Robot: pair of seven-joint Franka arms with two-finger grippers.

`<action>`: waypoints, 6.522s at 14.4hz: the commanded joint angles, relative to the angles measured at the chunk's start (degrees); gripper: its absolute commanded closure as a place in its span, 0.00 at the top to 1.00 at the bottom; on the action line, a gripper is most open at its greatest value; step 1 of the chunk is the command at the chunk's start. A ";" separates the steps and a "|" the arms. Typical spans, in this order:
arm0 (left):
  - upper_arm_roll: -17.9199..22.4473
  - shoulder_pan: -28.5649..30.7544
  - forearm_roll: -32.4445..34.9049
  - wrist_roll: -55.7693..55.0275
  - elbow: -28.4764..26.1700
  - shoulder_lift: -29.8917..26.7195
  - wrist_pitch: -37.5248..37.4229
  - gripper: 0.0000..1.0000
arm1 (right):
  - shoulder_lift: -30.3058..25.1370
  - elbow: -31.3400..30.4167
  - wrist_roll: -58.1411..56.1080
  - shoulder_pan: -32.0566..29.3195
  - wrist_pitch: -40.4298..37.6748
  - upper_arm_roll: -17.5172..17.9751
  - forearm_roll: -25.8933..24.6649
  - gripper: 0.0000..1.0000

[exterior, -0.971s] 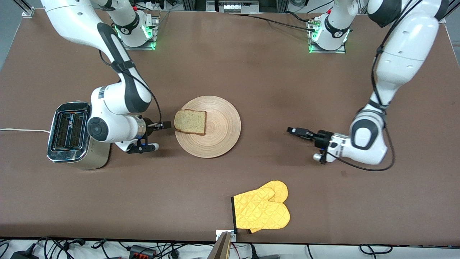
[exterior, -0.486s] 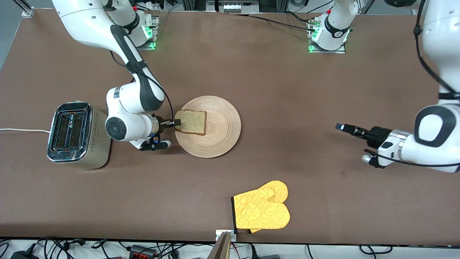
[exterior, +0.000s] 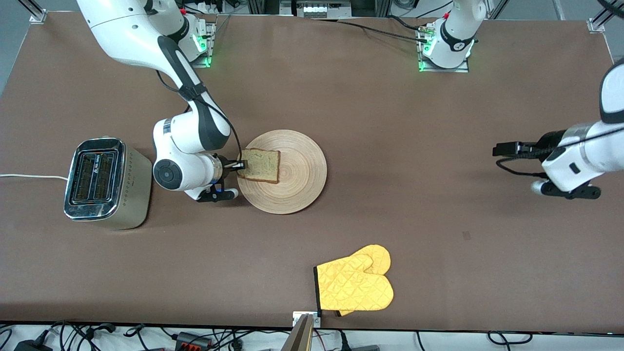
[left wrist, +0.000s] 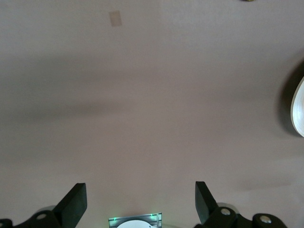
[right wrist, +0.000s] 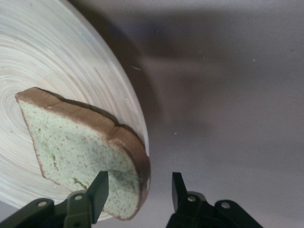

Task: Move plate and put bread in toaster
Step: 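Lift the bread toward the toaster with the right gripper while the left gripper withdraws, then lower the bread into the toaster slot with the right gripper, then open the right gripper and raise it off the bread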

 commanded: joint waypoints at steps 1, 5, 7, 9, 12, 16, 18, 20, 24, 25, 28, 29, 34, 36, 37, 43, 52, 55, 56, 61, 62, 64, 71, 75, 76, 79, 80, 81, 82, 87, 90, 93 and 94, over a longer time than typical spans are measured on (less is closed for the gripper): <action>-1.03 -1.05 1.36 -1.41 -0.91 0.21 0.81 1.00 | -0.01 -0.16 0.55 0.58 -0.27 -0.20 0.93 0.51; -1.03 -4.74 5.46 -0.97 3.30 0.30 0.46 1.00 | -0.01 0.01 0.63 0.40 -0.28 -0.20 0.93 0.17; -1.12 -5.28 8.83 -0.70 3.49 0.13 0.37 1.00 | -0.19 0.45 0.64 0.31 -0.28 -0.20 0.93 0.03; -1.03 -5.01 8.48 -3.41 -1.14 -3.45 1.24 1.00 | -0.62 1.24 0.38 0.05 -0.36 -0.28 0.93 0.00; -0.94 -4.49 8.40 -4.66 -16.22 -13.71 10.94 1.00 | -1.68 3.95 0.37 -0.13 -3.51 -0.72 0.76 0.00; -0.86 -1.34 2.19 -8.87 -30.79 -22.81 19.62 1.00 | -3.61 13.69 0.38 -2.06 -16.58 -3.17 -0.90 0.00; -0.86 0.08 0.40 -8.71 -30.70 -23.16 19.79 1.00 | -3.61 20.29 0.20 -2.06 -24.67 -5.81 -6.16 0.00; -0.94 -0.09 0.40 -8.71 -30.35 -23.34 19.70 1.00 | -3.70 24.95 -0.59 -2.06 -31.70 -8.79 -11.78 0.00; -0.86 0.00 0.49 -8.35 -28.94 -22.38 20.49 1.00 | -3.88 29.45 -3.56 -2.06 -39.38 -14.77 -20.23 0.00; -0.77 0.26 0.57 -9.05 -28.94 -22.29 21.02 1.00 | -3.96 29.89 -6.28 -2.06 -40.00 -15.74 -22.51 0.00; -0.15 0.35 1.27 -8.71 -28.68 -22.20 21.28 1.00 | -5.28 30.86 -10.95 -1.88 -41.41 -18.12 -29.28 0.00; -0.24 0.35 1.28 -8.53 -28.16 -22.20 20.76 1.00 | -5.46 30.77 -11.83 -1.97 -41.50 -18.30 -32.17 0.00; -0.42 0.35 0.49 -8.35 -27.10 -23.08 19.18 1.00 | -3.97 29.46 -12.63 -2.23 -38.35 -18.13 -43.80 0.00; -0.50 0.35 0.49 -8.35 -26.40 -22.81 19.17 1.00 | -4.23 26.39 -12.46 -1.88 -34.22 -18.13 -45.29 0.00; -0.68 0.35 0.57 -8.35 -26.39 -22.81 19.26 1.00 | -4.14 26.03 -12.37 -2.06 -34.03 -18.13 -45.13 0.00; -0.68 0.35 0.57 -8.27 -26.39 -22.72 19.26 1.00 | -4.40 24.09 -11.84 -1.53 -34.11 -18.13 -44.60 0.00; 0.02 -1.05 0.49 -8.35 -26.22 -22.90 18.30 1.00 | -3.70 23.83 -11.75 -1.71 -32.97 -18.04 -44.07 0.00; 5.90 -7.19 0.57 -8.35 -24.37 -22.81 16.37 1.00 | -2.56 23.83 -11.75 -1.88 -32.27 -17.95 -43.81 0.00; 7.13 -8.25 0.57 -8.35 -24.37 -22.81 16.36 1.00 | -2.38 23.74 -11.75 -1.97 -32.27 -17.95 -43.46 0.00; 7.06 -7.48 0.57 -8.35 -24.55 -22.03 17.15 1.00 | -2.73 23.56 -11.75 -2.32 -29.72 -18.04 -41.44 1.00; 6.79 -7.39 0.57 -8.35 -24.46 -22.02 17.07 1.00 | -3.26 23.83 -11.67 -2.24 -29.63 -18.04 -40.91 1.00; 6.62 -7.39 0.66 -8.35 -24.37 -21.93 16.89 1.00 | -4.40 25.57 -11.58 -1.54 -29.80 -18.04 -40.73 1.00; 6.53 -7.12 0.57 -8.35 -24.37 -21.84 16.89 1.00 | -6.68 33.50 -12.11 -3.11 -29.81 -18.65 -24.42 1.00; 6.62 -7.03 0.57 -8.35 -24.37 -21.84 16.71 1.00 | -8.00 33.41 -9.74 -9.16 -29.64 -18.22 -9.47 1.00; 6.62 -7.03 0.57 -8.35 -24.37 -21.84 16.71 1.00 | -7.92 33.50 -9.21 -9.61 -29.54 -18.21 -8.83 1.00; 6.62 -7.03 0.57 -8.35 -24.37 -21.84 16.71 1.00 | -8.18 33.50 -9.29 -9.09 -28.84 -18.30 -9.44 1.00; 6.70 -6.95 0.57 -8.27 -24.37 -21.84 16.71 1.00 | -8.18 33.50 -9.29 -9.18 -28.49 -18.30 -9.44 1.00; 6.70 -6.95 0.57 -8.27 -24.37 -21.84 16.71 1.00 | -8.18 33.50 -9.29 -9.18 -28.05 -18.30 -9.44 1.00; 6.70 -7.03 0.57 -8.27 -24.37 -21.84 16.71 1.00 | -8.27 33.50 -9.29 -9.27 -27.70 -18.30 -9.44 1.00; 7.05 -6.86 0.49 -8.27 -24.46 -21.76 16.71 1.00 | -12.74 30.09 -9.47 -17.66 -21.82 -10.44 -10.67 1.00; 7.05 -6.86 0.49 -8.27 -24.46 -21.76 16.71 1.00 | -17.22 22.71 -9.29 -22.10 -17.42 -4.86 -13.92 1.00; 7.05 -6.86 0.49 -8.27 -24.46 -21.76 16.71 1.00 | -18.99 20.49 -9.11 -21.66 -18.64 -4.94 -14.45 1.00; 7.05 -6.86 0.49 -8.27 -24.46 -21.76 16.71 1.00 | -19.78 20.06 -8.94 -21.14 -19.78 -4.85 -16.02 1.00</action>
